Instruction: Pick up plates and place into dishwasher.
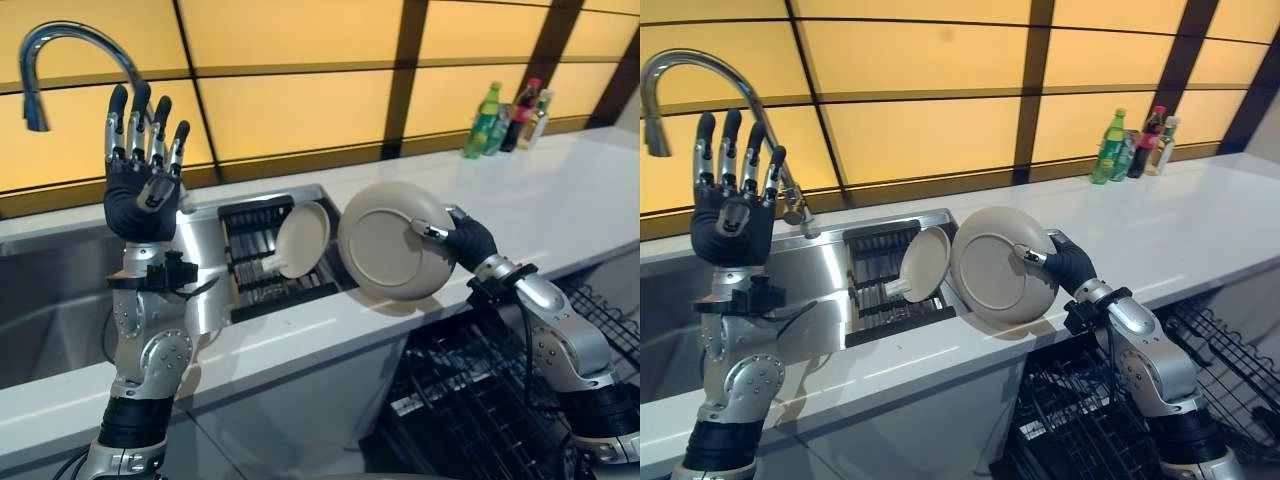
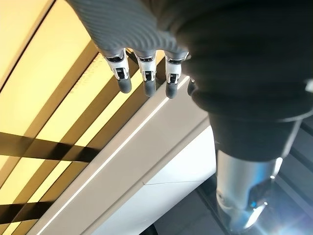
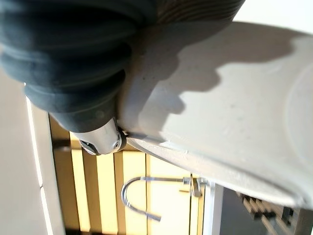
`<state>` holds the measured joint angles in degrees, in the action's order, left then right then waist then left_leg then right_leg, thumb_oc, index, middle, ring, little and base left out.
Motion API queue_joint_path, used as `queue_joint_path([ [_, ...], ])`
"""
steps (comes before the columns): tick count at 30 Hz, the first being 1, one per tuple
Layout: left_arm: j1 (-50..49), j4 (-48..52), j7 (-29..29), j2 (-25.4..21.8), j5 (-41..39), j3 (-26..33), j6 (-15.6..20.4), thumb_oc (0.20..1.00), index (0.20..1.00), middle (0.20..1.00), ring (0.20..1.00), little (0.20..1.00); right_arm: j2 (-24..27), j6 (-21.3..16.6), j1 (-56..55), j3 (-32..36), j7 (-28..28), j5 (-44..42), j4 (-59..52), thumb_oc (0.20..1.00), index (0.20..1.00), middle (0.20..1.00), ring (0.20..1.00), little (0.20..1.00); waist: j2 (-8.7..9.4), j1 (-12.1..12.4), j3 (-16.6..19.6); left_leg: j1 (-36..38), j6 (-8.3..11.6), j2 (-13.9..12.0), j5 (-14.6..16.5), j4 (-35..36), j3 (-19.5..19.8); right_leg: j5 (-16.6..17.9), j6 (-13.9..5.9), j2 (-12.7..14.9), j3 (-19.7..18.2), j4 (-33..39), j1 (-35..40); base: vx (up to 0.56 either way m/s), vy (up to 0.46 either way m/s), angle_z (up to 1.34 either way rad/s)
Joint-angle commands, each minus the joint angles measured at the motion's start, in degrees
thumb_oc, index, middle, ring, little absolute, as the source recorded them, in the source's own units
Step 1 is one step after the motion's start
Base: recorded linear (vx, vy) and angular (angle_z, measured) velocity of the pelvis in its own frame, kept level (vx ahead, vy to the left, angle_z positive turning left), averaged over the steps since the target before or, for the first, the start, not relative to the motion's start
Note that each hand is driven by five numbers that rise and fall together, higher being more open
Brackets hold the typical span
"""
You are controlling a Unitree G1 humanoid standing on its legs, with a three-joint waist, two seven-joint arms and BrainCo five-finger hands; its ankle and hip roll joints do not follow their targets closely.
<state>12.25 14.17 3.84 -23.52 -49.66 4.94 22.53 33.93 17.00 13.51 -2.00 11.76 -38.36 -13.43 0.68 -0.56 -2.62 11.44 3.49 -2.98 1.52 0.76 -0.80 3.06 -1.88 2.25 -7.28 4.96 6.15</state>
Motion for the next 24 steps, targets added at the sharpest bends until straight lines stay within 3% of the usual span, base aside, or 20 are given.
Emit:
queue_joint_path([
  [1,1.78,-1.74,0.63,-3.43,1.29,2.45,2.17,1.0,1.0,1.0,1.0,1.0,1.14,-4.12,2.43,6.06,-2.98,1.98,0.12,0.2,0.2,0.2,0.2,0.2,2.23,-2.24,2.0,-3.64,-1.84,2.73,5.03,-5.54,1.31,-1.46,-0.91,0.88,1.01,-1.56,1.05,-0.03,0.209,-0.6],
  [6,0.81,-2.46,1.97,-4.18,1.67,3.73,0.98,1.0,1.0,1.0,1.0,1.0,1.56,-5.31,-3.54,12.55,-5.73,4.91,1.27,0.2,0.2,0.2,0.2,0.2,1.72,-4.26,1.96,-1.46,-2.55,2.98,3.39,0.48,-0.01,0.44,-2.98,2.54,0.09,-0.87,-0.46,-0.05,0.181,-0.43],
  [12,0.62,-4.08,3.49,-6.0,0.63,5.7,0.38,1.0,1.0,1.0,1.0,1.0,1.78,-7.37,-6.87,16.96,-9.74,5.42,6.34,0.2,0.2,0.2,0.2,0.2,1.78,-5.83,0.57,-0.18,-3.84,4.22,4.19,2.34,-1.02,3.04,-5.43,4.37,-0.3,-1.04,-4.13,-0.06,0.116,-0.35],
  [17,-0.47,-5.66,4.51,-7.54,0.35,8.22,0.83,1.0,1.0,1.0,1.0,1.0,0.49,-8.51,-8.73,19.15,-10.28,6.21,11.9,0.2,0.2,0.2,0.2,0.2,1.95,-6.38,-0.93,0.53,-4.65,4.69,4.52,3.18,-3.45,4.76,-6.73,5.04,1.56,-1.85,-6.86,-0.05,0.013,-0.36],
  [21,-0.53,-5.94,4.62,-8.83,0.0,8.99,0.3,1.0,1.0,1.0,1.0,1.0,0.07,-7.53,-10.13,20.17,-10.91,6.96,16.18,0.2,0.2,0.2,0.2,0.2,1.83,-6.57,-1.84,0.75,-5.42,4.48,5.33,2.81,-3.89,3.86,-7.52,5.2,1.18,-6.27,-8.47,0.0,-0.053,-0.39],
  [24,-0.35,-5.65,4.26,-9.15,0.51,8.81,-0.07,1.0,1.0,1.0,1.0,1.0,0.15,-7.26,-11.29,20.4,-11.24,6.03,20.08,0.2,0.2,0.2,0.2,0.2,2.11,-5.91,-2.5,-0.78,-5.19,4.47,5.55,0.94,-3.81,3.18,-7.16,5.05,1.46,-5.14,-7.88,0.01,-0.168,-0.14],
])
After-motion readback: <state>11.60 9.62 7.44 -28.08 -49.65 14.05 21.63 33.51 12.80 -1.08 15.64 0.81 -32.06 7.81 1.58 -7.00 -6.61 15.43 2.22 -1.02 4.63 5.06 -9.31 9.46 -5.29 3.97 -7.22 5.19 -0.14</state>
